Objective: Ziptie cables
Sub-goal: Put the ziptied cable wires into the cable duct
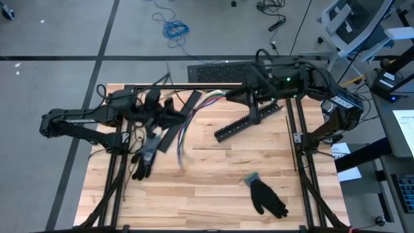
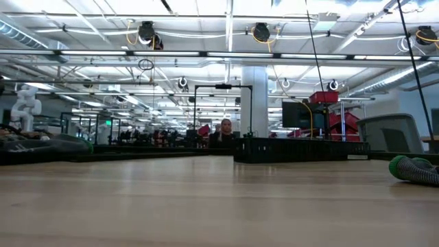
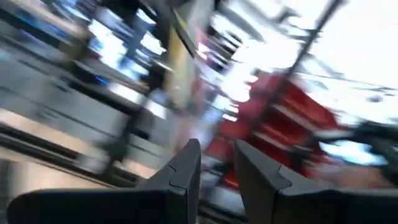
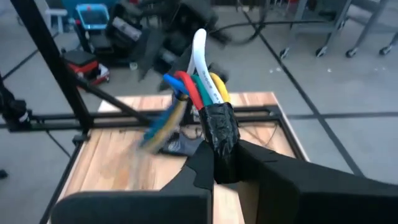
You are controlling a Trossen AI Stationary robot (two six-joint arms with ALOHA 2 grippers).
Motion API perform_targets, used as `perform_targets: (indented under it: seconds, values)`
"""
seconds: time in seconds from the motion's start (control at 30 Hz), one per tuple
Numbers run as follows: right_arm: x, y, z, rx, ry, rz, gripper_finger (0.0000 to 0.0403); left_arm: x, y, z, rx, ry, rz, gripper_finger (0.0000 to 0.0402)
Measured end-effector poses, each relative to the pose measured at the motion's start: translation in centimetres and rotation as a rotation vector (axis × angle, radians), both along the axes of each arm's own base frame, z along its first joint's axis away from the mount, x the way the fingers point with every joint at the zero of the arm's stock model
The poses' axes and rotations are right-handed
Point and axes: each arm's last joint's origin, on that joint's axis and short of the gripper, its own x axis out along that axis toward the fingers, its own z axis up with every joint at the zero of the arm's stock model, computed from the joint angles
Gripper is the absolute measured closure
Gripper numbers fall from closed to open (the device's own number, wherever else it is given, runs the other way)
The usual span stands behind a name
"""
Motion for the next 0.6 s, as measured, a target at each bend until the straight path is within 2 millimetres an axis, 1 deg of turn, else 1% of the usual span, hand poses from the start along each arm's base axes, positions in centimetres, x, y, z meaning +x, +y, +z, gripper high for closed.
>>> perform_targets:
  seconds: [0.07, 0.17, 0.3, 0.47, 0.6]
  values:
    - [-0.1, 0.0, 0.3, 0.000, -0.023, 0.008, 0.0391, 0.0, -0.3, -0.1, -0.041, 0.020, -0.088, 0.0308]
    - [-0.1, 0.1, 0.4, 0.006, -0.042, 0.026, 0.0391, 0.1, -0.5, -0.3, -0.056, 0.043, -0.113, 0.0308]
    - [-0.1, 0.2, 0.4, 0.039, -0.044, 0.048, 0.0391, 0.5, 0.1, -0.6, -0.028, 0.051, -0.026, 0.0308]
    - [-0.4, 0.3, 0.6, 0.058, -0.049, 0.063, 0.0391, 0.4, 1.1, -1.0, 0.046, 0.081, 0.087, 0.0308]
    - [-0.9, 0.4, 0.7, 0.077, -0.037, 0.081, 0.0391, 0.3, 2.0, -1.0, 0.043, 0.087, 0.147, 0.0308]
